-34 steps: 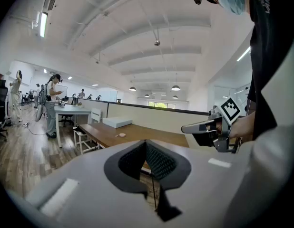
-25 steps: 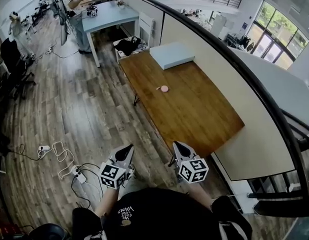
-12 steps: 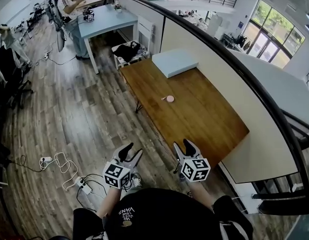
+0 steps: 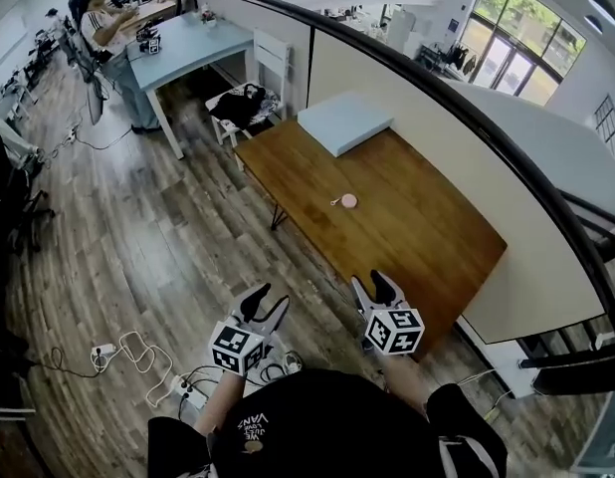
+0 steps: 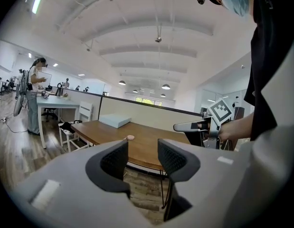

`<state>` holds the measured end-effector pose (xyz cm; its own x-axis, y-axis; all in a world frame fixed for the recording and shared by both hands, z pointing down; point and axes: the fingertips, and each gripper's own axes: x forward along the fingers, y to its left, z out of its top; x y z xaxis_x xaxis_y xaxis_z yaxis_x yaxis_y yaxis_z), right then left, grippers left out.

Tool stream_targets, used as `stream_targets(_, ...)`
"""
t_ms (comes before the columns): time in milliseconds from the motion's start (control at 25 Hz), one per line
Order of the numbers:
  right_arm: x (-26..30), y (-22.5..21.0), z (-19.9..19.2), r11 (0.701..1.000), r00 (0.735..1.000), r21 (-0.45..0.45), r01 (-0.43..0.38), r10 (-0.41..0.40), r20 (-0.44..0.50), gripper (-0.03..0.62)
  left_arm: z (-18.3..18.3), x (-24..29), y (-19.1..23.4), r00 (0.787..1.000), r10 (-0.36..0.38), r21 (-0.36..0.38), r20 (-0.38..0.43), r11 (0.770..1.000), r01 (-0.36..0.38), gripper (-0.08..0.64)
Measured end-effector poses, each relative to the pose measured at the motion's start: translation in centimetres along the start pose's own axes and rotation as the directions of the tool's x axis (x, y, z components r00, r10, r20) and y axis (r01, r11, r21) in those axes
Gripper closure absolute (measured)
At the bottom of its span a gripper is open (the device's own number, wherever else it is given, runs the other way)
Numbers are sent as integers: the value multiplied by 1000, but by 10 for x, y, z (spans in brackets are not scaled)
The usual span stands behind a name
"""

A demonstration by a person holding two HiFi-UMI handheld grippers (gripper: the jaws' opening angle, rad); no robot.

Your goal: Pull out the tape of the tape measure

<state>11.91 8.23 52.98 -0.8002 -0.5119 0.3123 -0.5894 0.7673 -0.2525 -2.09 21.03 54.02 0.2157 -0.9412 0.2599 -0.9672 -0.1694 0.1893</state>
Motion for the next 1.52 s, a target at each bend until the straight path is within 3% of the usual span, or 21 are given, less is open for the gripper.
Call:
stream_targets(520,46,-28,15,997,997,-16,73,-73,-33,407,14,48,40,998,-64,-20,-12,998,63,380)
stream_targets(960,119,-79,24,997,992,-74,36,-44,-115,407,37,128,85,999,-37,-16,-27,999,36,380)
stream_targets(1520,193,-141,17,997,978,-83,-8,-9,-210,407,40,234,111,991,-62,-30,-117,998,58,380)
